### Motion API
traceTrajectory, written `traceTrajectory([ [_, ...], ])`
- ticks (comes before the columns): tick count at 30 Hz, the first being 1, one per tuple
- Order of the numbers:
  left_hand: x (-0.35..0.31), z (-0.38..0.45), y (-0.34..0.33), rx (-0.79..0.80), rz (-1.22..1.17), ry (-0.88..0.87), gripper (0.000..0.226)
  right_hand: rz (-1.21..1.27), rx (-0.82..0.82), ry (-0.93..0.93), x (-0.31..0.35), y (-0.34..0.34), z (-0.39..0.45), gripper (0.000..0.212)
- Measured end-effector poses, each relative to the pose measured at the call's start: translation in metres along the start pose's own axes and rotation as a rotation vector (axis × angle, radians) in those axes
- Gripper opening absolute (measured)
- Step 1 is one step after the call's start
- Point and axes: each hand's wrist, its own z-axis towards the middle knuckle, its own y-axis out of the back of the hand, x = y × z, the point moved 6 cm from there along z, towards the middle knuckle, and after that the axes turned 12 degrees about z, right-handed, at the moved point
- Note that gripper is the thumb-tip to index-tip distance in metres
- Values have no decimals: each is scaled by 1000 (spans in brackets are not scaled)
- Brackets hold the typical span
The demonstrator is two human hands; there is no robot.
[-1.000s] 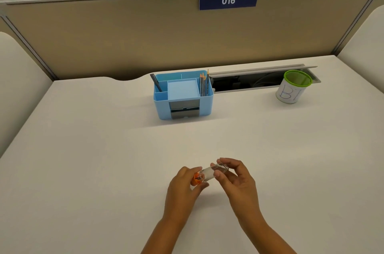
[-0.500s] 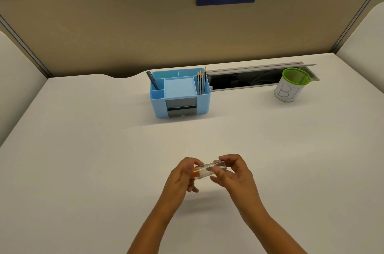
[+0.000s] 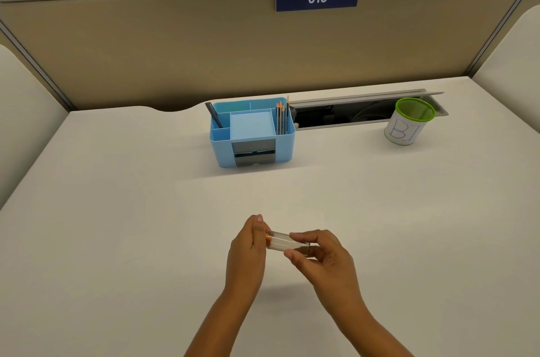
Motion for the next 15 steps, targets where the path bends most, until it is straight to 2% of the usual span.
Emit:
traceTrajectory([
  [6,5,2,-2,37,24,81,40,-21,23,116,7,0,-5,35],
  [10,7,3,-4,76,38,130,42,-138,49,260,16,0,-8,38],
  [15,1,0,1,38,1,96,41,-137,14,192,17,1,-5,41],
])
